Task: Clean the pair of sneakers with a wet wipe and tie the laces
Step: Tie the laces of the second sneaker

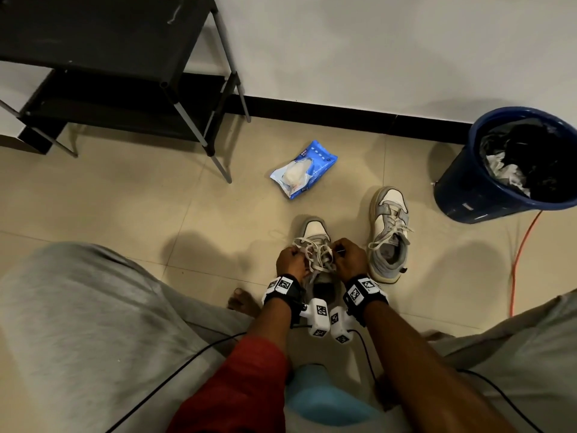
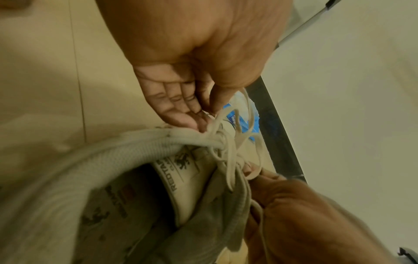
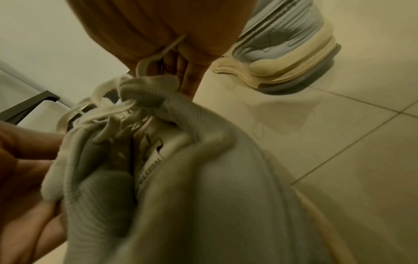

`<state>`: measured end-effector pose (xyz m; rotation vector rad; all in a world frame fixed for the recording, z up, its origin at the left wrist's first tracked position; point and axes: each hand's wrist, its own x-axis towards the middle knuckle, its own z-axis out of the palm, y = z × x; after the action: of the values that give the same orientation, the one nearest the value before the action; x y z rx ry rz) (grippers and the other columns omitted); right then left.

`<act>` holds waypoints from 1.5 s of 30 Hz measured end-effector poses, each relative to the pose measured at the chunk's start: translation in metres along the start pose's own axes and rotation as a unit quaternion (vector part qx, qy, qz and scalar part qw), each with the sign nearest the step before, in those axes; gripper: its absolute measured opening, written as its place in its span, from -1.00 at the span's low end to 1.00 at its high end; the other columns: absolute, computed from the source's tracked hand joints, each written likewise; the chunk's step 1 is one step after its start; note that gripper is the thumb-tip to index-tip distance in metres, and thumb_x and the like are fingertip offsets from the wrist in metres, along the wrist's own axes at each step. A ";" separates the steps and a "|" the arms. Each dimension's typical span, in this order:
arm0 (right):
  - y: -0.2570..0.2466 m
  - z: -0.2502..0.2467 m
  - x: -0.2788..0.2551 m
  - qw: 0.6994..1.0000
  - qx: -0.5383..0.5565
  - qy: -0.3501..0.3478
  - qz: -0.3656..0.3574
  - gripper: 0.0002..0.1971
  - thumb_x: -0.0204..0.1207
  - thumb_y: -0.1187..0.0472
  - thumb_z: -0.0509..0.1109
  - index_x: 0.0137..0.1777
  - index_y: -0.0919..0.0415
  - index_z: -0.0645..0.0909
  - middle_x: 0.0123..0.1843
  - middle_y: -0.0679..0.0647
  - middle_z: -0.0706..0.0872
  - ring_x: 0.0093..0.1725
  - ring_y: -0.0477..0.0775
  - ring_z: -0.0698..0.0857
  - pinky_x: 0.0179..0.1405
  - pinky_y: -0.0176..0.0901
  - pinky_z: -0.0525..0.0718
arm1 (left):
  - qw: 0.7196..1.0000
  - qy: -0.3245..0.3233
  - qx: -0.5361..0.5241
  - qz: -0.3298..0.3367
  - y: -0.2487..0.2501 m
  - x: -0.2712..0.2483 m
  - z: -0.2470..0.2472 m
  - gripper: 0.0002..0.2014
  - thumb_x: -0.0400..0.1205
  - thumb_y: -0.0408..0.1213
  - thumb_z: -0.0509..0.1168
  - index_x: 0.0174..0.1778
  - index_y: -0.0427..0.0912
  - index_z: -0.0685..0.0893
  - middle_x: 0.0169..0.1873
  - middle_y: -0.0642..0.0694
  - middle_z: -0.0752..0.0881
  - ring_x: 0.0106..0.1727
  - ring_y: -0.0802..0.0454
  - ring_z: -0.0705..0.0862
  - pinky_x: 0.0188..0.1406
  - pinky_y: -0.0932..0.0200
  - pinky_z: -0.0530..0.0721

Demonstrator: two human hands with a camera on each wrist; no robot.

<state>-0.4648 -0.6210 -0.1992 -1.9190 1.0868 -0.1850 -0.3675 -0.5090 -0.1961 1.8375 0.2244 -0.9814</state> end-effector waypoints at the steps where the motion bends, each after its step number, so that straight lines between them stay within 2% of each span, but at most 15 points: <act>1: 0.001 0.000 0.001 1.000 0.003 0.001 0.003 -0.92 0.43 0.35 0.46 -0.13 0.18 0.70 -0.19 0.10 0.78 -0.21 0.01 0.66 -0.18 -0.26 0.51 | 1.000 0.001 -0.022 -0.007 0.006 -0.007 -0.001 -0.84 0.59 -0.24 0.32 -0.17 -0.20 0.79 -0.27 -0.21 0.79 -0.31 -0.18 0.75 -0.36 0.07 0.78; 3: 0.003 -0.001 0.003 0.999 0.029 -0.014 0.016 -0.89 0.39 0.36 0.49 -0.20 0.13 0.69 -0.22 0.11 0.78 -0.21 0.06 0.69 -0.17 -0.19 0.57 | 0.998 -0.001 -0.057 -0.020 0.006 -0.008 -0.002 -0.85 0.64 -0.34 0.32 -0.10 -0.31 0.77 -0.25 -0.27 0.77 -0.38 -0.12 0.72 -0.50 0.20 0.68; 6: 0.007 -0.005 0.007 0.996 0.073 -0.025 0.047 -0.79 0.29 0.36 0.58 -0.31 0.02 0.68 -0.31 0.04 0.78 -0.27 0.08 0.76 -0.17 0.01 0.77 | 0.995 0.007 -0.091 -0.039 0.000 -0.006 -0.002 -0.89 0.60 -0.34 0.40 -0.18 -0.31 0.78 -0.27 -0.30 0.79 -0.44 -0.09 0.75 -0.42 0.11 0.74; 10: 0.015 -0.006 0.002 0.992 0.109 -0.013 0.058 -0.78 0.22 0.39 0.61 -0.33 0.05 0.70 -0.34 0.06 0.79 -0.28 0.13 0.78 -0.15 0.14 0.80 | 0.989 0.014 -0.123 -0.082 -0.007 -0.007 -0.004 -0.88 0.64 -0.54 0.27 -0.17 -0.41 0.69 -0.23 -0.50 0.74 -0.56 0.08 0.68 -0.66 0.28 0.63; 13: 0.011 -0.007 -0.001 0.991 0.121 -0.026 0.043 -0.74 0.24 0.46 0.58 -0.23 0.07 0.74 -0.27 0.10 0.82 -0.22 0.14 0.80 -0.09 0.14 0.79 | 0.990 0.007 -0.119 -0.072 -0.007 -0.012 -0.007 -0.89 0.59 -0.59 0.33 -0.03 -0.38 0.71 -0.39 -0.23 0.73 -0.48 0.04 0.72 -0.62 0.28 0.65; 18: 0.002 -0.005 0.002 0.998 0.047 -0.036 0.025 -0.83 0.30 0.39 0.52 -0.24 0.09 0.78 -0.31 0.04 0.81 -0.24 0.04 0.78 -0.11 -0.05 0.77 | 0.993 -0.001 -0.106 -0.049 -0.010 -0.019 -0.010 -0.84 0.47 -0.70 0.41 -0.21 -0.37 0.75 -0.37 -0.20 0.74 -0.35 -0.08 0.73 -0.51 0.26 0.73; 20: 0.000 -0.005 0.001 0.999 0.027 -0.037 0.024 -0.84 0.32 0.38 0.50 -0.22 0.10 0.78 -0.29 0.06 0.81 -0.23 0.04 0.77 -0.12 -0.10 0.75 | 0.993 0.007 -0.112 -0.036 -0.013 -0.021 -0.009 -0.88 0.45 -0.65 0.48 -0.19 -0.40 0.77 -0.40 -0.19 0.75 -0.35 -0.07 0.73 -0.49 0.25 0.74; 24: -0.005 -0.006 -0.001 0.999 0.015 -0.043 0.019 -0.90 0.36 0.32 0.53 -0.16 0.14 0.80 -0.23 0.11 0.83 -0.21 0.02 0.77 -0.14 -0.21 0.70 | 0.997 0.023 -0.080 0.002 -0.019 -0.022 -0.006 -0.87 0.45 -0.44 0.59 -0.29 -0.15 0.80 -0.40 -0.13 0.80 -0.35 -0.04 0.76 -0.41 0.17 0.77; 26: -0.007 -0.004 0.000 0.999 -0.026 -0.044 0.017 -0.94 0.40 0.24 0.51 -0.15 0.13 0.78 -0.20 0.11 0.82 -0.17 0.07 0.77 -0.17 -0.25 0.62 | 0.997 0.036 -0.065 0.017 -0.019 -0.023 -0.006 -0.87 0.50 -0.41 0.55 -0.31 -0.11 0.80 -0.37 -0.16 0.81 -0.34 -0.07 0.77 -0.42 0.17 0.75; 29: -0.004 0.001 0.001 0.997 -0.065 -0.037 0.009 -0.95 0.45 0.20 0.47 -0.12 0.11 0.72 -0.11 0.11 0.80 -0.11 0.13 0.75 -0.18 -0.25 0.52 | 0.994 0.043 -0.103 0.018 -0.017 -0.023 -0.009 -0.84 0.63 -0.46 0.36 -0.25 -0.20 0.74 -0.32 -0.25 0.79 -0.37 -0.13 0.73 -0.45 0.15 0.71; 32: -0.002 0.000 0.000 0.998 -0.063 -0.028 -0.001 -0.96 0.42 0.21 0.48 -0.14 0.10 0.72 -0.13 0.11 0.79 -0.14 0.13 0.75 -0.17 -0.21 0.59 | 0.988 0.051 -0.143 0.017 -0.016 -0.021 -0.010 -0.86 0.68 -0.51 0.29 -0.16 -0.31 0.70 -0.34 -0.31 0.78 -0.41 -0.12 0.76 -0.46 0.15 0.73; 34: 0.000 -0.003 0.000 0.999 -0.031 -0.034 0.001 -0.91 0.37 0.30 0.50 -0.17 0.09 0.74 -0.20 0.08 0.81 -0.17 0.08 0.77 -0.12 -0.12 0.71 | 0.987 0.059 -0.149 0.016 -0.015 -0.023 -0.010 -0.96 0.62 -0.53 0.38 -0.11 -0.36 0.73 -0.35 -0.31 0.79 -0.44 -0.06 0.77 -0.48 0.18 0.73; 38: 0.002 -0.006 0.004 0.999 0.010 -0.042 -0.002 -0.90 0.35 0.30 0.55 -0.18 0.09 0.79 -0.26 0.06 0.82 -0.21 0.04 0.79 -0.07 0.00 0.77 | 0.989 0.056 -0.137 0.009 -0.018 -0.025 -0.009 -0.87 0.41 -0.53 0.58 -0.19 -0.27 0.82 -0.35 -0.22 0.81 -0.40 -0.05 0.76 -0.44 0.20 0.74; 43: -0.002 -0.001 0.002 0.998 -0.036 -0.044 -0.004 -0.96 0.43 0.21 0.48 -0.17 0.05 0.74 -0.19 0.06 0.81 -0.17 0.08 0.76 -0.15 -0.20 0.65 | 0.993 0.048 -0.110 0.016 -0.026 -0.019 -0.006 -0.92 0.45 -0.40 0.59 -0.27 -0.16 0.83 -0.36 -0.17 0.81 -0.39 -0.03 0.74 -0.36 0.13 0.76; 45: -0.001 0.000 -0.001 0.998 -0.047 -0.033 -0.011 -0.98 0.41 0.21 0.47 -0.19 0.06 0.71 -0.19 0.08 0.81 -0.18 0.12 0.75 -0.18 -0.17 0.63 | 0.995 0.049 -0.089 0.015 -0.027 -0.017 -0.005 -0.86 0.49 -0.36 0.57 -0.37 -0.15 0.81 -0.39 -0.19 0.80 -0.36 -0.11 0.75 -0.28 0.05 0.81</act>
<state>-0.4647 -0.6202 -0.1981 -2.0077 1.0465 -0.0826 -0.3909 -0.4876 -0.2014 1.7215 0.3329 -0.8249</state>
